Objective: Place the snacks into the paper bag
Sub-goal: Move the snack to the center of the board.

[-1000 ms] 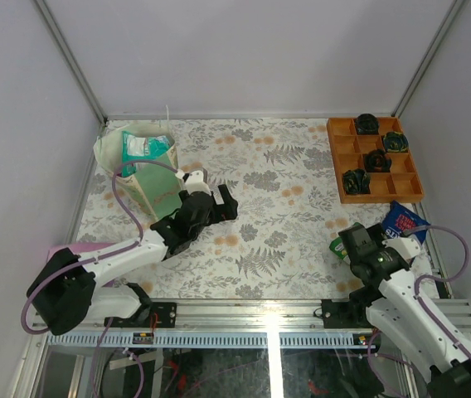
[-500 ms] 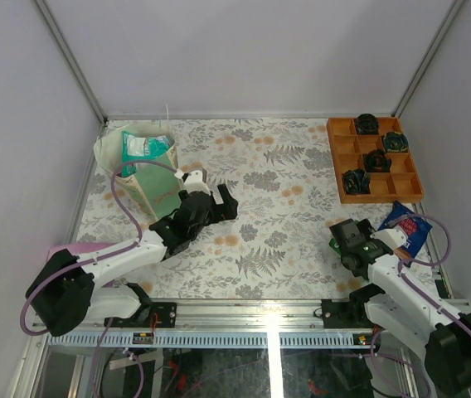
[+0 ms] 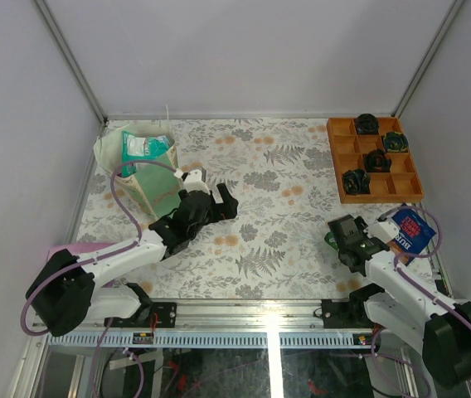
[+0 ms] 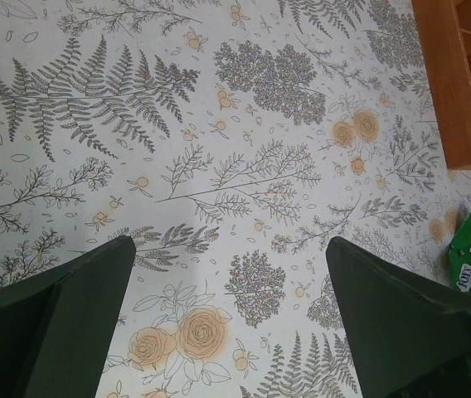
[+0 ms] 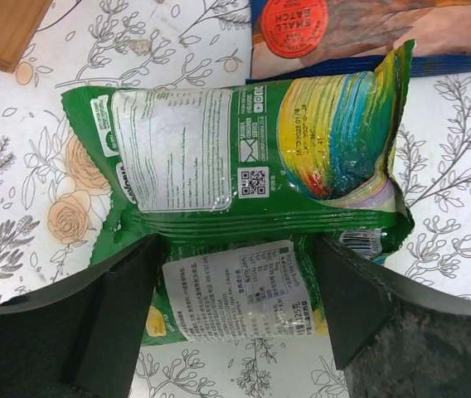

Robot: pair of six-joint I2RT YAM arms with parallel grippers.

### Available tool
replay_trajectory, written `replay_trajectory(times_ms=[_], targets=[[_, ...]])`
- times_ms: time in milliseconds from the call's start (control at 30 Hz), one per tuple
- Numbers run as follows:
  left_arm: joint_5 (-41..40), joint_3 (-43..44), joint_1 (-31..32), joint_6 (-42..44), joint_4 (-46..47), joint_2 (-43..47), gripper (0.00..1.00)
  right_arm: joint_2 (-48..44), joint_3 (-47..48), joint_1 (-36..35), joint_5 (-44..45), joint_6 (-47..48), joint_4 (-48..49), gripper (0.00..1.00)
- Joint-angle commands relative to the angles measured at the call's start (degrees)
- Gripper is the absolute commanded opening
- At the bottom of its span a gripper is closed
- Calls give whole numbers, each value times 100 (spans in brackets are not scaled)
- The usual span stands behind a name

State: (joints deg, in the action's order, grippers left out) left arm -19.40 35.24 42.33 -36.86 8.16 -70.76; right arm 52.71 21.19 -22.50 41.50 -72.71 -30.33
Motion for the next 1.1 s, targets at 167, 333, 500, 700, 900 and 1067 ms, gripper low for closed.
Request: replay_trajectory(times_ms=[167, 333, 500, 700, 900, 1067], targets=[[46, -9, -49, -66, 361, -51, 100, -203, -315, 9, -999, 554, 646, 71], [52, 0, -49, -58, 362, -68, 100, 265, -231, -3, -1478, 1034, 1079, 67], [35, 0, -55, -52, 364, -83, 100, 828, -28, -304, -1740, 1202, 1389, 68], [29, 1, -67, -58, 354, -55, 100, 1555, 602, -1342, -1215, 1095, 1357, 70], [-32, 1, -68, -49, 323, -43, 100, 2375, 1265, -1946, -1277, 1238, 1601, 74], [-64, -18, -86, -49, 327, -42, 100, 2450, 1766, -2228, -1236, 1376, 1394, 75]])
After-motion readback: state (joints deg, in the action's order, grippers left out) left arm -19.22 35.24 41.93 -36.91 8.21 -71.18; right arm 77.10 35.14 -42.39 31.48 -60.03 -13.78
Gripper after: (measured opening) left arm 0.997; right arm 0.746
